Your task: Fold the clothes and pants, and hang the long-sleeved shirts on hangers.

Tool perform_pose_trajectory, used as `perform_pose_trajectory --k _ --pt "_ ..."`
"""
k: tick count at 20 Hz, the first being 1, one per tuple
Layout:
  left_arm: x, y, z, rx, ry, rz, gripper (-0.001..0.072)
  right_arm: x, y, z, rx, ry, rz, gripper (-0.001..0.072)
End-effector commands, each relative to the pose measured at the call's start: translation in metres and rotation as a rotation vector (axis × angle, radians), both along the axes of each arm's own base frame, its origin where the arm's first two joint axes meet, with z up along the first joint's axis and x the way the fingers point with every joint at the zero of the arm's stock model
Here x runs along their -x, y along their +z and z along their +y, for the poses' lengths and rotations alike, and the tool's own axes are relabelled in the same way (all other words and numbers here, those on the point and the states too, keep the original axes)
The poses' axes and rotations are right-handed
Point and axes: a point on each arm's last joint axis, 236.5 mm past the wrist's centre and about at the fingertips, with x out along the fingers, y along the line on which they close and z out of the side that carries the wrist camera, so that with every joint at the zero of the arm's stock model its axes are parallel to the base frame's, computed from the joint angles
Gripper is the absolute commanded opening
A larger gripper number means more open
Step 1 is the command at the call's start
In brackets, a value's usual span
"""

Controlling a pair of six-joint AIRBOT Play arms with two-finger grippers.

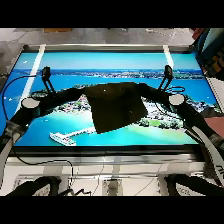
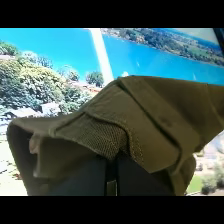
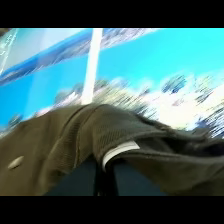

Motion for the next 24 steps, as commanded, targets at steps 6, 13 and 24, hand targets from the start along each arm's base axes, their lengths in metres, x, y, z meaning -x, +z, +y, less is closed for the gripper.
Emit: perform_pose_trajectory --k 6,13,24 --pt "0.094 -0.033 -0.064 0.093 -0.335 0.384 0.0037 0.060 -0.056 -0.051 0.055 0.243 0.335 0.0050" --pt "0.143 -0.104 -0.056 -0.098 -0.405 0.656 0.0065 0.154 -0.109 -0.086 0.266 0.472 0.666 0.0051" --pt "0.114 -0.135 -0.062 -0.137 -0.343 0.593 0.0706 0.059 -0.104 -0.119 0.241 0.258 0.531 0.0513"
